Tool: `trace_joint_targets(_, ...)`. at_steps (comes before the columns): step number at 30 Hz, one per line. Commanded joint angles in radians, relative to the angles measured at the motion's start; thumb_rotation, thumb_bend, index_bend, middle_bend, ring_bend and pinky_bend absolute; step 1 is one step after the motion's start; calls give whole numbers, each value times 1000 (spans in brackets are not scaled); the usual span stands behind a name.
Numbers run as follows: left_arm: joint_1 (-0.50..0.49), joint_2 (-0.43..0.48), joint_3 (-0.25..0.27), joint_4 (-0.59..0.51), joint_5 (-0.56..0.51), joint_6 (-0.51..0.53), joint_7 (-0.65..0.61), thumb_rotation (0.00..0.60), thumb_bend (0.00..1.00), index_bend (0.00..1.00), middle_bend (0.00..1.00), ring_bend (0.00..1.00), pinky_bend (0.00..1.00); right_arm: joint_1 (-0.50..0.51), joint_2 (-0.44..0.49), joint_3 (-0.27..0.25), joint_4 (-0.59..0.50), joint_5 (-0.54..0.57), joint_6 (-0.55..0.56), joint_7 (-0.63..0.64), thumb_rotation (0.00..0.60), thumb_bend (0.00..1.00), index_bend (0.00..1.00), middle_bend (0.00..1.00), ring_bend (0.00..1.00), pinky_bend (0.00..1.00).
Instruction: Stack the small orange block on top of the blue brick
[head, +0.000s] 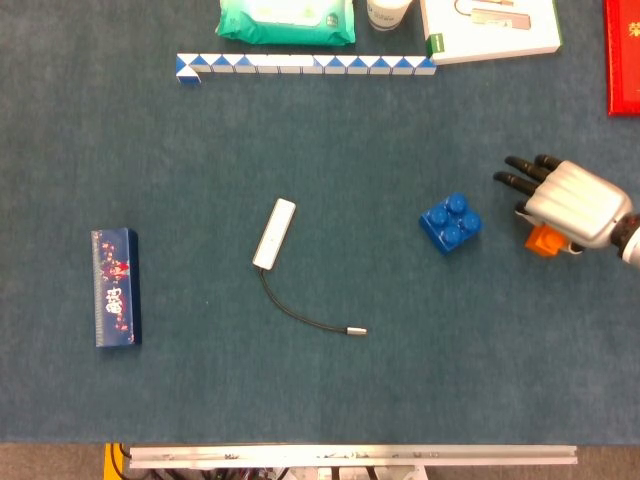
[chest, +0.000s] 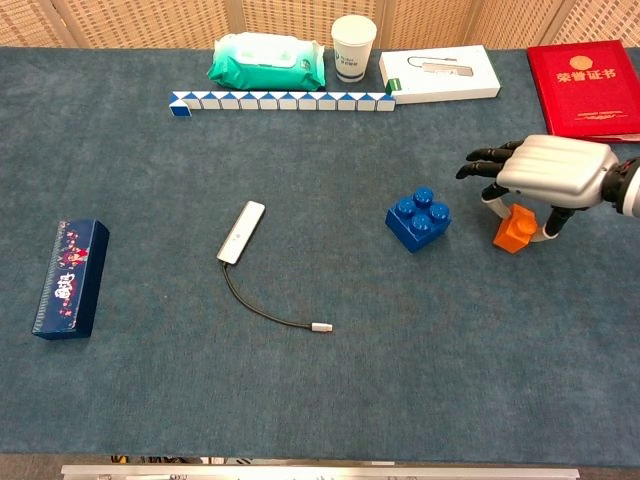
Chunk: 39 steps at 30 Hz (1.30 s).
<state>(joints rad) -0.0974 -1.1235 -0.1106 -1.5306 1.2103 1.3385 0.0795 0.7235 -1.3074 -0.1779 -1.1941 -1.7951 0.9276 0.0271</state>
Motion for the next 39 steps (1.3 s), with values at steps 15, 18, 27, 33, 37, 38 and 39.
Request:
trace_joint_targets(15, 3, 16, -2, -4, 10, 12, -13, 600, 49, 385, 395, 294, 449, 33, 116, 91, -215, 52, 59, 36, 600, 134, 695, 138, 11, 216)
trace_joint_targets(18, 4, 20, -1, -8, 15, 14, -16, 600, 49, 385, 395, 294, 449, 42, 115, 119, -242, 74, 52, 6, 600, 134, 695, 138, 10, 216)
trace_joint_targets(27, 9, 29, 1, -16, 26, 24, -28, 600, 48, 385, 395, 294, 450, 77, 67, 178, -257, 139, -9, -74, 600, 134, 695, 138, 11, 216)
trace_joint_targets(33, 10, 31, 2, -17, 30, 25, -34, 600, 49, 385, 397, 294, 450, 86, 31, 208, -259, 209, -50, -103, 600, 134, 695, 138, 11, 216)
trace_joint_targets(37, 9, 33, 2, -15, 28, 19, -39, 600, 49, 385, 397, 294, 449, 84, 14, 226, -268, 258, -64, -128, 600, 134, 695, 138, 11, 216)
trace_joint_targets(38, 9, 33, 2, -15, 27, 18, -40, 600, 49, 385, 397, 294, 449, 83, 10, 229, -269, 267, -66, -136, 600, 133, 695, 138, 11, 216)
trace_joint_targets(39, 8, 33, 2, -15, 27, 17, -41, 600, 49, 385, 397, 294, 449, 83, 7, 231, -270, 275, -68, -143, 600, 133, 695, 138, 11, 216)
